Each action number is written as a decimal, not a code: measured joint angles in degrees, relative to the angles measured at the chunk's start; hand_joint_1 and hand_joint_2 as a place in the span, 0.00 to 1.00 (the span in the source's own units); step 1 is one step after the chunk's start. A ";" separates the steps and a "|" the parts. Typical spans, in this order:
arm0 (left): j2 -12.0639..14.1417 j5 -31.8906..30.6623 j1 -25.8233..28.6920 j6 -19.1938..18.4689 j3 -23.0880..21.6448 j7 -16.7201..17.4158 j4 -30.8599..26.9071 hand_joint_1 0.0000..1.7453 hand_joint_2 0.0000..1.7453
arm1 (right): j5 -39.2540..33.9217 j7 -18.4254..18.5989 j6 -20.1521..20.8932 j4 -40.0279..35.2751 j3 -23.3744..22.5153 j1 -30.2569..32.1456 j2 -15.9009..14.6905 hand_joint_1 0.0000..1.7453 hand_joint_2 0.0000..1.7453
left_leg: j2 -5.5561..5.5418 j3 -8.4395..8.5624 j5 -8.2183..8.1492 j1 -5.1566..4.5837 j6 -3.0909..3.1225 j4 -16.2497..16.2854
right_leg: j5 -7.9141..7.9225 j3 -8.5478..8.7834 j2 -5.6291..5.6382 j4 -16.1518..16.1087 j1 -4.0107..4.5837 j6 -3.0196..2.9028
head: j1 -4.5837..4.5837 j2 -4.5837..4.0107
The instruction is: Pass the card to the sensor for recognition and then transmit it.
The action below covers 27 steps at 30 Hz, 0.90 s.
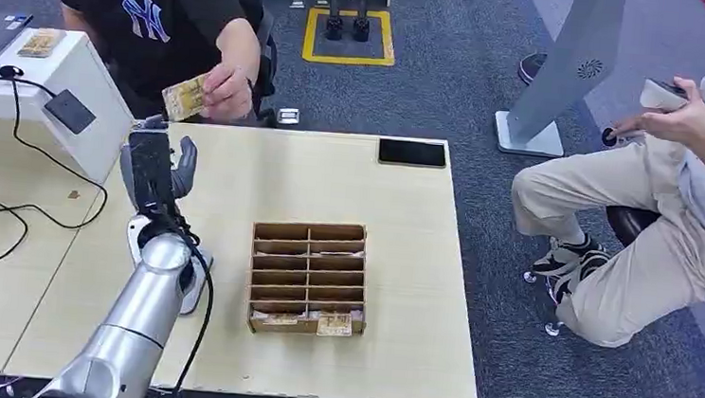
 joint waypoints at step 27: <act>2.03 23.22 20.30 -7.94 -4.78 -14.56 -30.57 0.00 1.00 | -3.28 -1.86 -1.57 0.04 -1.71 1.89 -0.02 0.00 0.00 | 0.04 -0.04 -0.15 0.00 -0.04 -0.01 | -0.10 -0.05 0.02 -0.04 0.00 0.04 | 0.02 0.00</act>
